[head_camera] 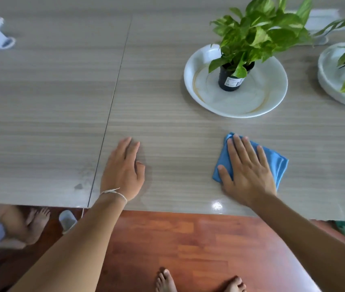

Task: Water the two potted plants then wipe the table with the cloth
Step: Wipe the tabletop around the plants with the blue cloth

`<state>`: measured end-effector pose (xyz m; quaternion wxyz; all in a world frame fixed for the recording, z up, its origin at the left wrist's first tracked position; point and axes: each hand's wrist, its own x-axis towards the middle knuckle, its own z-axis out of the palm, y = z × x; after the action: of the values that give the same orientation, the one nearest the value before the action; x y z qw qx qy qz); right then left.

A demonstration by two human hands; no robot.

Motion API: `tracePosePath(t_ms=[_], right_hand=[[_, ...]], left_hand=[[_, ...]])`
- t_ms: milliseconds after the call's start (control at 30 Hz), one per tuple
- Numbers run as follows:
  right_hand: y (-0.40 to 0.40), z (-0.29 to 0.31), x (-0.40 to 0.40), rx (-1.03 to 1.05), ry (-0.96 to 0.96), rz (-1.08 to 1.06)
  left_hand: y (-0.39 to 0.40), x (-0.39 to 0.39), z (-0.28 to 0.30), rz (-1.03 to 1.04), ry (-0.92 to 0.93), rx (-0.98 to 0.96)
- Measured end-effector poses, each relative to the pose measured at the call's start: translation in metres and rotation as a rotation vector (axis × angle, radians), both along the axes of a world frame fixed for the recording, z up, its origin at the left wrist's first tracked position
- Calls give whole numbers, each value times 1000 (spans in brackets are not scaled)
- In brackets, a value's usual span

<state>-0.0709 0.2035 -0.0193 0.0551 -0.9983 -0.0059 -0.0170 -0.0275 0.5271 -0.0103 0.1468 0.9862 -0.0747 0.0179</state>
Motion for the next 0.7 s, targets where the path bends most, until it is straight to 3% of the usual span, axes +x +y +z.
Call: tracePosePath(t_ms=[367,700], right_hand=[[133,6,33,-35,105,186],[196,6,204,-41,96,212]], left_hand=[[1,-4,5,78,35,-1],[6,-2,-2,65,0,-39]])
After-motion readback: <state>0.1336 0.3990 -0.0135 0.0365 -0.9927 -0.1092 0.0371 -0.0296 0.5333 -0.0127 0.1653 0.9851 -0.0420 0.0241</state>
